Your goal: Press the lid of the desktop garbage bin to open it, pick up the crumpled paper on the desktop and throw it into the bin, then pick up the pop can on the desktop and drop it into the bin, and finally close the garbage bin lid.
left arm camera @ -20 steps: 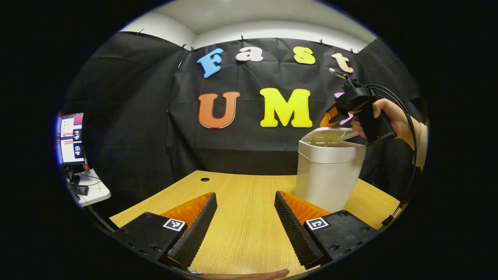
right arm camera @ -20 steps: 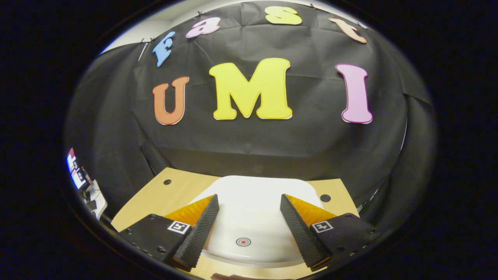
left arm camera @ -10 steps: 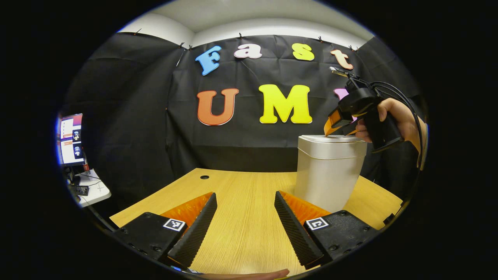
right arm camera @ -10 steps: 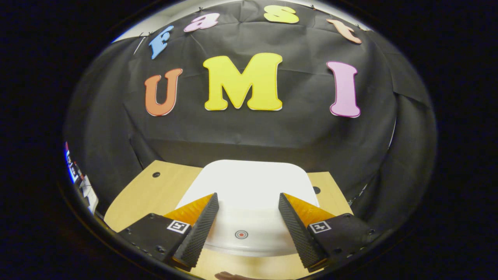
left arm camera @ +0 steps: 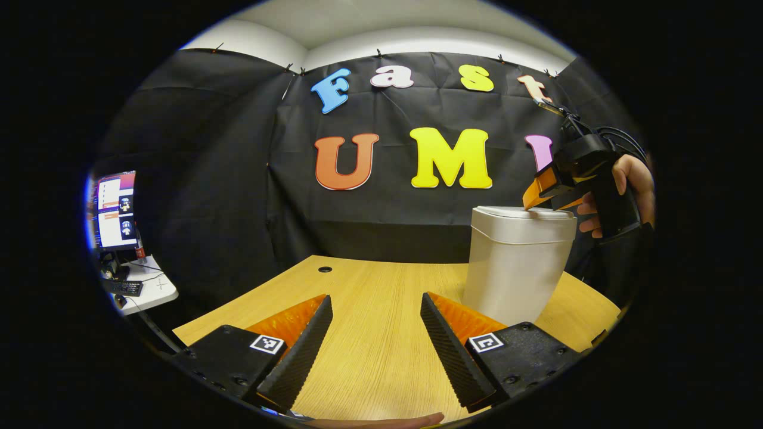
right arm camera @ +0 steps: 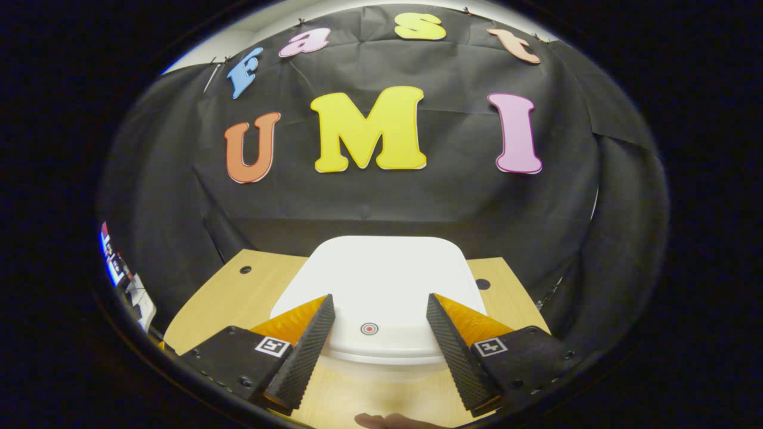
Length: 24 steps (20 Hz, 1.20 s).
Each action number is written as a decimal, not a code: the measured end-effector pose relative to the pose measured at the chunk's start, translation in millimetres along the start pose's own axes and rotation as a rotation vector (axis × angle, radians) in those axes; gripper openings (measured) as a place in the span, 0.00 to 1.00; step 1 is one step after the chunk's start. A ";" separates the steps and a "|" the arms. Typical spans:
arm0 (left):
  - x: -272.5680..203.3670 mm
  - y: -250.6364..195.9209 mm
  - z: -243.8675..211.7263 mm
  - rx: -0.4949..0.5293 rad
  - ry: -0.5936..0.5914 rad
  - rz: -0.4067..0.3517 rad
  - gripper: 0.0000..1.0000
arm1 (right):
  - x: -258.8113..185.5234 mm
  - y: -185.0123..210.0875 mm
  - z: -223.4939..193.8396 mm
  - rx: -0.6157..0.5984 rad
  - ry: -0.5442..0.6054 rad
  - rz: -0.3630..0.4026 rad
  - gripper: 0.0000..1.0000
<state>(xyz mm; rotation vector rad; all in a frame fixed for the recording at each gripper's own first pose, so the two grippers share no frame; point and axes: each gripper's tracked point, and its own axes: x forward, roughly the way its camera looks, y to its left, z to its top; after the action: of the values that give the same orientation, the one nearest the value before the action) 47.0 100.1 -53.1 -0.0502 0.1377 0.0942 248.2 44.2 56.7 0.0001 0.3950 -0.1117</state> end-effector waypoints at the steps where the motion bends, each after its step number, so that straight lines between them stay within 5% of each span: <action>1: 0.1 -1.5 0.2 0.003 -0.001 -0.003 0.96 | -1.4 -0.1 -2.4 0.003 -0.008 0.005 0.96; 12: -5.4 -11.0 5.4 0.049 -0.028 -0.006 0.96 | -2.4 -1.1 -10.9 -0.041 -0.058 -0.005 0.97; 24: -5.3 -22.2 8.2 0.074 -0.048 -0.017 0.96 | -34.0 -9.3 -22.4 -0.049 -0.321 0.000 0.94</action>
<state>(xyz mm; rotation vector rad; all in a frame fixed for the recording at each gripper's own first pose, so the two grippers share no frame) 45.0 78.1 -43.3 0.0244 0.0927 0.0734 207.4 39.0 49.3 -0.0657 0.0775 -0.0995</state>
